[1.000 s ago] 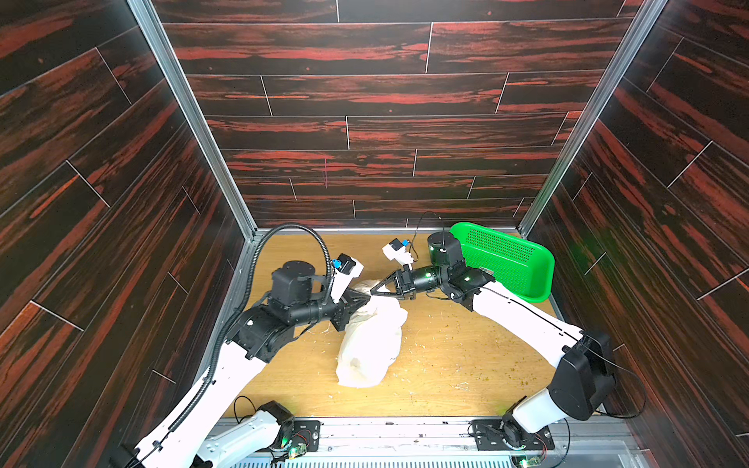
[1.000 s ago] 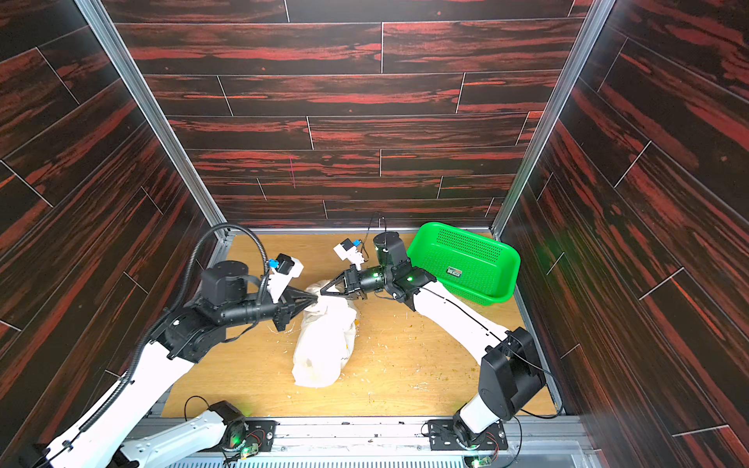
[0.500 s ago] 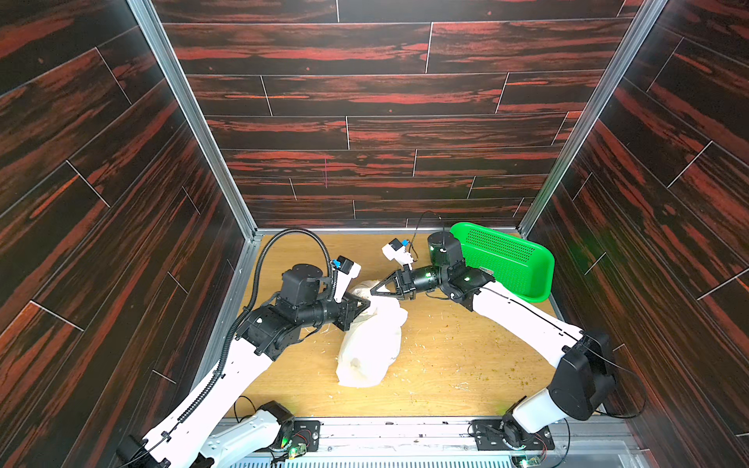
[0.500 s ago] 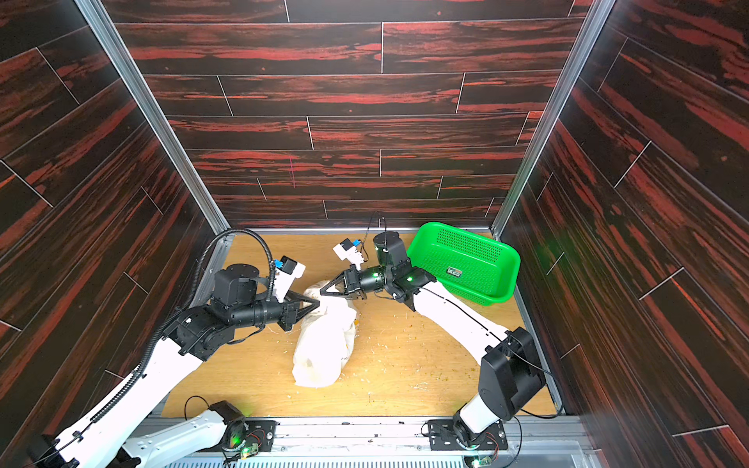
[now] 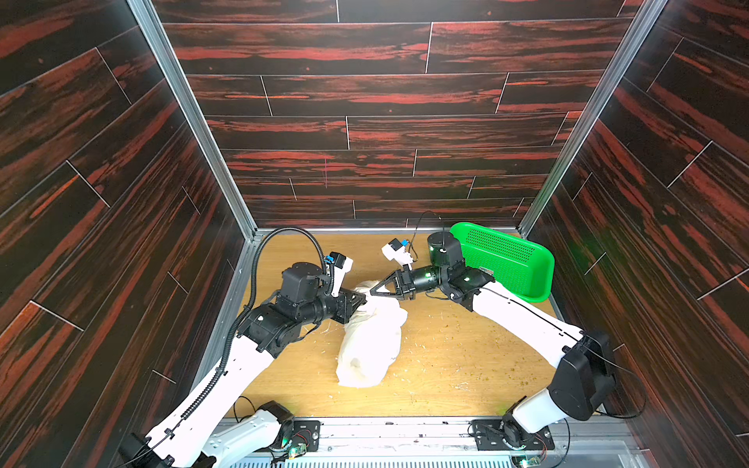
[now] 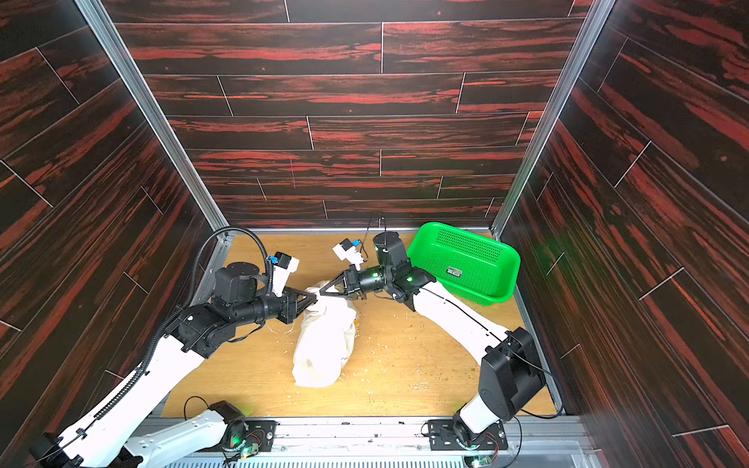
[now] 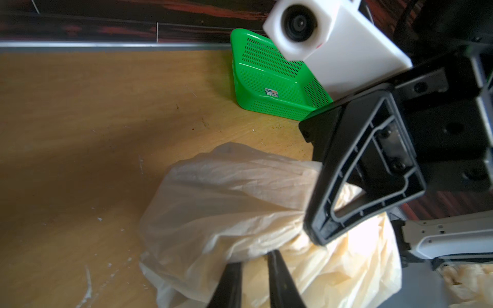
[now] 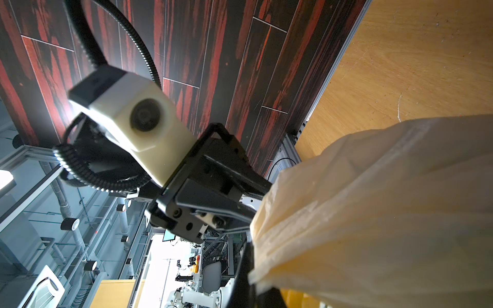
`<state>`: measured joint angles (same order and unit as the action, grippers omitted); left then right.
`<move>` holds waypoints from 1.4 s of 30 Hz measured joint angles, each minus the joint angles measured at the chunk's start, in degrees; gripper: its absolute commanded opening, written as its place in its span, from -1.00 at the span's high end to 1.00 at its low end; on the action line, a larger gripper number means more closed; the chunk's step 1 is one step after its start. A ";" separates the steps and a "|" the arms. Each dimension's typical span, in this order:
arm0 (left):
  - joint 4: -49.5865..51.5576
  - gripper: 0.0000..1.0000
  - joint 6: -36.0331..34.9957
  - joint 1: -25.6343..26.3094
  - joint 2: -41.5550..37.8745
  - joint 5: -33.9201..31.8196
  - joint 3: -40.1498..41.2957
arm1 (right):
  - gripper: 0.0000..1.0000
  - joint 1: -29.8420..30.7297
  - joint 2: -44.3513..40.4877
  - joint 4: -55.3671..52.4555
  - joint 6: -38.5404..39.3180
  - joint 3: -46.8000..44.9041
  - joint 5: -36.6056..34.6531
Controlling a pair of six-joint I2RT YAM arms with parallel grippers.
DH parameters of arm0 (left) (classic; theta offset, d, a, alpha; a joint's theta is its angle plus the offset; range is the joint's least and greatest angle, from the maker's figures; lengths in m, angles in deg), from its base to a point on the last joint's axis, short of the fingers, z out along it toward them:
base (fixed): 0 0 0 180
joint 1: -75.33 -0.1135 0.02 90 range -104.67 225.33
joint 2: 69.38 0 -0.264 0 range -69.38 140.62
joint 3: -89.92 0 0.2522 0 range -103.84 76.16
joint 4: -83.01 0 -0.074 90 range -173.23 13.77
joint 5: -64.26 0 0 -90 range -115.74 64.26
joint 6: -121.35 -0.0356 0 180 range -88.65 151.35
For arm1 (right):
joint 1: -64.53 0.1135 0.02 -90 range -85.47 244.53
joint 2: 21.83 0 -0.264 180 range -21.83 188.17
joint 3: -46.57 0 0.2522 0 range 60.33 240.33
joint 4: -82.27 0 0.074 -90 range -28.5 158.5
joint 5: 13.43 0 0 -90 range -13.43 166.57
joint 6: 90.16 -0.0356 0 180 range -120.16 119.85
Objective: Place the pineapple into a plastic bag & tie a knot
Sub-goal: Tie the plastic bag at the center of the board.
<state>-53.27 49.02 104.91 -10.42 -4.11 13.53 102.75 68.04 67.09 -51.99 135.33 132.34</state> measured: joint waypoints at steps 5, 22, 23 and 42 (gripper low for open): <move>-2.19 0.23 -0.26 -0.09 -0.02 3.13 1.88 | 1.00 0.09 0.00 0.20 -0.17 0.00 0.15; -9.70 0.67 0.13 -1.20 0.15 9.53 5.29 | 1.00 0.72 0.00 2.36 -1.40 -0.37 1.27; -9.99 0.74 -0.04 -1.18 0.17 9.92 5.33 | 1.00 0.70 0.00 2.34 -1.29 -0.39 1.16; -2.47 1.00 -6.12 -1.42 -3.21 6.10 2.56 | 0.22 1.25 -1.07 -5.81 5.88 1.36 -3.06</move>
<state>-55.74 42.90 103.49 -13.63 1.99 16.09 103.99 66.97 61.28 -46.11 136.68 129.28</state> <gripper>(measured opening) 0.053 0.351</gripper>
